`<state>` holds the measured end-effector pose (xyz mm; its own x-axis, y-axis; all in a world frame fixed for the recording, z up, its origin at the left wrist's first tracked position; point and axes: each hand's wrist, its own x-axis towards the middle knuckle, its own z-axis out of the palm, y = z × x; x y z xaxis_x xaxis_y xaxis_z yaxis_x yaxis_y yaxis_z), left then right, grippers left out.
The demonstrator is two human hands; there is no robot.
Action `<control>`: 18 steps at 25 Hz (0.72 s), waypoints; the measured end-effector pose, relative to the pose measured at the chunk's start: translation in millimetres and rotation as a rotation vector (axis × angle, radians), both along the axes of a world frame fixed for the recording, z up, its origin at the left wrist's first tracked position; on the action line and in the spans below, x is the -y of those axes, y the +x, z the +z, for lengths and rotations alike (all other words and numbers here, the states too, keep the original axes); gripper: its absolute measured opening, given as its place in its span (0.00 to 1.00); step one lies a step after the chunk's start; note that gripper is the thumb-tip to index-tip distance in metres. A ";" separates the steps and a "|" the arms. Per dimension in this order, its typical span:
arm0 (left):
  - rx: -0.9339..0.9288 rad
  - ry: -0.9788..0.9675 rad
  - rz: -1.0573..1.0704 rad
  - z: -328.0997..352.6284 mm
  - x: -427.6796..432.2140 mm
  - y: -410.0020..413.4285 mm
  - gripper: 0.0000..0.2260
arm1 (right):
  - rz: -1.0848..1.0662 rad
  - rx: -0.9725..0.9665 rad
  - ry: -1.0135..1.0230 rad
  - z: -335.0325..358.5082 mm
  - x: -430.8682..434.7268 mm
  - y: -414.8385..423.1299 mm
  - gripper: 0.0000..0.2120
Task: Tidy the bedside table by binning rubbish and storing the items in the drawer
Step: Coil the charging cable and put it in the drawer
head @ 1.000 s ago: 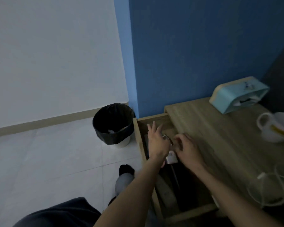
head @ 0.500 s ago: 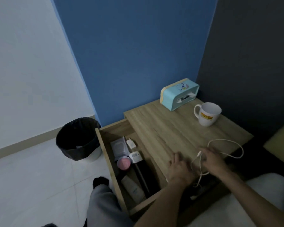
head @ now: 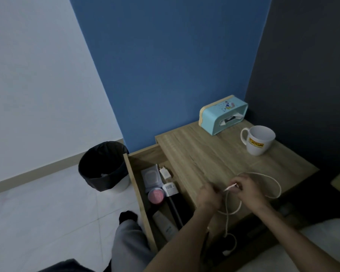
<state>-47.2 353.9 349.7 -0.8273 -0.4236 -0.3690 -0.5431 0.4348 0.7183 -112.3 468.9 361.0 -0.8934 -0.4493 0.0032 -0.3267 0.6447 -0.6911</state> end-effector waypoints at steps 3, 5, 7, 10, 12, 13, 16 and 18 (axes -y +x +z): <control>-0.097 0.205 0.045 23.5 22.8 0.3 0.07 | 0.033 0.000 -0.104 34.2 12.2 3.3 0.17; -0.192 0.248 0.041 49.0 41.9 -1.1 0.11 | 0.073 -0.044 -0.155 65.8 27.9 4.9 0.12; -0.312 0.305 0.090 87.5 61.7 2.1 0.15 | 0.119 -0.119 -0.184 101.2 45.5 5.3 0.07; -0.542 0.385 0.177 160.0 91.5 15.4 0.15 | 0.221 -0.173 -0.312 162.5 76.2 13.2 0.06; -0.708 0.489 0.236 214.0 109.7 29.6 0.15 | 0.356 -0.110 -0.394 204.6 101.5 26.9 0.05; -0.781 0.573 0.264 241.1 116.2 39.0 0.13 | 0.423 -0.096 -0.412 224.6 113.0 35.3 0.05; -1.010 0.798 0.338 319.0 135.6 86.2 0.08 | 0.584 -0.146 -0.445 283.8 145.2 69.7 0.07; -1.153 0.815 0.348 356.5 145.7 126.0 0.13 | 0.636 -0.270 -0.433 319.8 164.1 98.9 0.06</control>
